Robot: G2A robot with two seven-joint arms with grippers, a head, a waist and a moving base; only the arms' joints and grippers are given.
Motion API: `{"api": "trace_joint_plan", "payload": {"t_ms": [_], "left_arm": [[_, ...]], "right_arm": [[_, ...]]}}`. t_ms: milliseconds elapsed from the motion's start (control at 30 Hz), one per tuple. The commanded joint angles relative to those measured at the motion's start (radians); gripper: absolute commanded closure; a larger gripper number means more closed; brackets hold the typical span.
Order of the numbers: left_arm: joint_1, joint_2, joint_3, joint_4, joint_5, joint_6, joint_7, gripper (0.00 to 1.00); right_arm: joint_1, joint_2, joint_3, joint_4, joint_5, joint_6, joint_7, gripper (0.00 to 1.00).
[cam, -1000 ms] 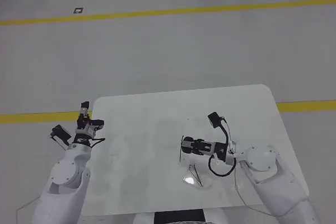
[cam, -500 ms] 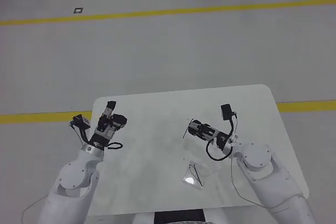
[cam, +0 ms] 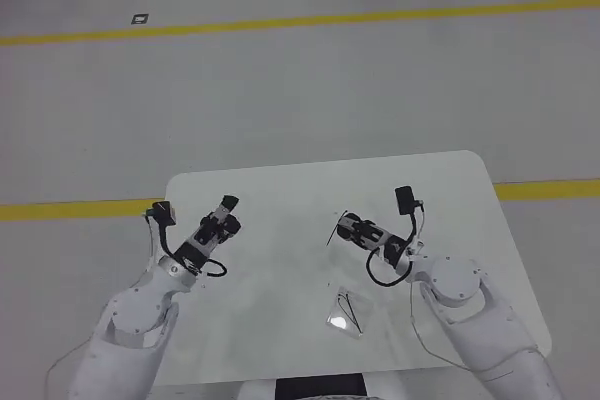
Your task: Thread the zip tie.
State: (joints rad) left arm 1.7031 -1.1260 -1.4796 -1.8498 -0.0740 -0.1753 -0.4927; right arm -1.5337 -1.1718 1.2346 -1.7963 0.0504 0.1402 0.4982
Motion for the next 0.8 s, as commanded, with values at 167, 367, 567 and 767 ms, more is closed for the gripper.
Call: {"api": "trace_joint_plan", "payload": {"t_ms": [167, 367, 567, 767], "left_arm": [[-0.027, 0.009, 0.038, 0.044, 0.032, -0.038, -0.179, 0.0], [-0.027, 0.009, 0.038, 0.044, 0.032, -0.038, -0.179, 0.0], [-0.043, 0.005, 0.106, 0.078, -0.092, -0.037, -0.263, 0.0], [-0.083, -0.005, 0.177, 0.141, -0.242, -0.006, -0.273, 0.0]], "right_arm": [[0.017, -0.014, -0.049, 0.018, 0.008, 0.022, -0.094, 1.0], [0.017, -0.014, -0.049, 0.018, 0.008, 0.022, -0.094, 1.0], [0.023, -0.021, -0.1, 0.013, -0.043, 0.036, -0.136, 1.0], [0.052, -0.04, -0.177, 0.038, -0.044, 0.031, -0.205, 1.0]]}}
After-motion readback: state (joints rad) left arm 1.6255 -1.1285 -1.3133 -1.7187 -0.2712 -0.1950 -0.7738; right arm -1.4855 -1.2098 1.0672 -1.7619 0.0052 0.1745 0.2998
